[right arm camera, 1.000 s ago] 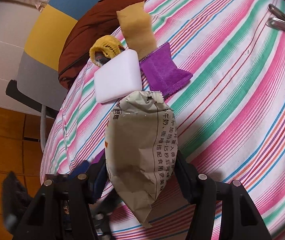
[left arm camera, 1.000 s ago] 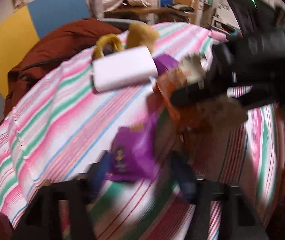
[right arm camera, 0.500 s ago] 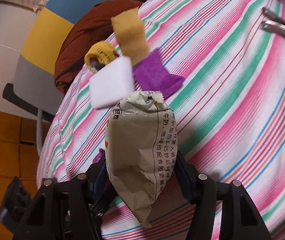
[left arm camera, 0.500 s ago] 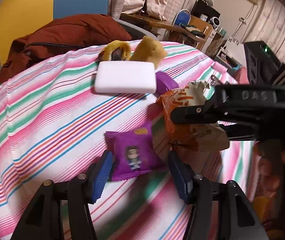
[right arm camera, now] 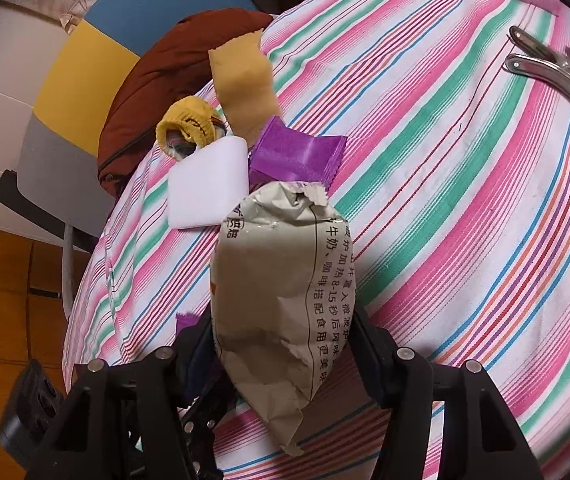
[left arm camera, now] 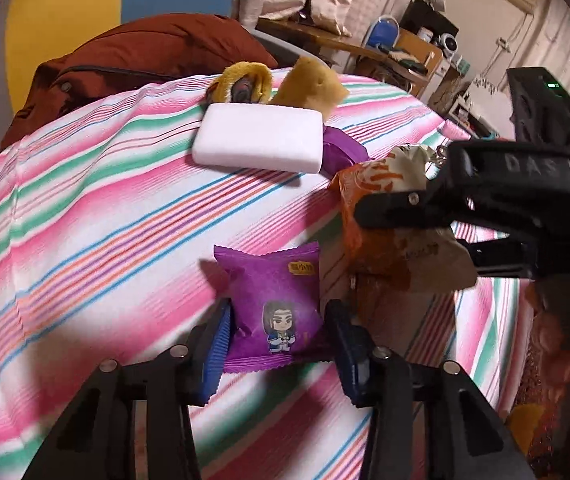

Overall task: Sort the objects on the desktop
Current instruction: 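Lift the white snack bag with the right tool while the left lifts the purple candy pack, then carry snack bag and candy pack over the gold tray and release both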

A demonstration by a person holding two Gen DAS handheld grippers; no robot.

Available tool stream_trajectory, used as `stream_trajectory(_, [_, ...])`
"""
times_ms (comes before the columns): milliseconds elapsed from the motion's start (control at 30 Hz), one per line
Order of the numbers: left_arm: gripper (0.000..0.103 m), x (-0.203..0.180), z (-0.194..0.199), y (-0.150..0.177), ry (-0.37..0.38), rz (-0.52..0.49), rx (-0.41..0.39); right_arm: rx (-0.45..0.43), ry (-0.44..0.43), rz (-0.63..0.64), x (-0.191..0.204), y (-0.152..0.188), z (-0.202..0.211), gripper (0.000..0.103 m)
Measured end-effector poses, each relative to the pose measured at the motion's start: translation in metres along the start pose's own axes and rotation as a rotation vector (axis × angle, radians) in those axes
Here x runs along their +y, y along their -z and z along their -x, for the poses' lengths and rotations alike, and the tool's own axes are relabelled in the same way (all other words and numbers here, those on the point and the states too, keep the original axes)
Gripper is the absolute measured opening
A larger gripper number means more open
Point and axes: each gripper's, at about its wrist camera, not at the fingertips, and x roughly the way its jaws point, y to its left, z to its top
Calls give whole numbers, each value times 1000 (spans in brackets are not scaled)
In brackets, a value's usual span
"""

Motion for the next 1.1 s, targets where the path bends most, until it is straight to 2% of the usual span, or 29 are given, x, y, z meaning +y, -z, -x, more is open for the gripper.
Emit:
stream_trajectory(233, [46, 3, 29, 45, -20, 21, -75, 10, -14, 26, 4, 4, -2, 62])
stream_trajectory(467, [45, 17, 65, 76, 29, 139, -92, 28, -44, 63, 10, 11, -3, 61])
stream_trajectory(633, [45, 10, 98, 101, 67, 116, -140, 38, -63, 85, 26, 23, -11, 61])
stream_trajectory(700, [45, 8, 111, 112, 88, 121, -153, 58, -85, 100, 29, 31, -13, 61])
stream_trajectory(833, [45, 9, 134, 131, 123, 144, -172, 120, -184, 69, 31, 53, -19, 61])
stream_trajectory(1100, [45, 40, 192, 162, 128, 220, -248, 157, -251, 171, 60, 109, -20, 61])
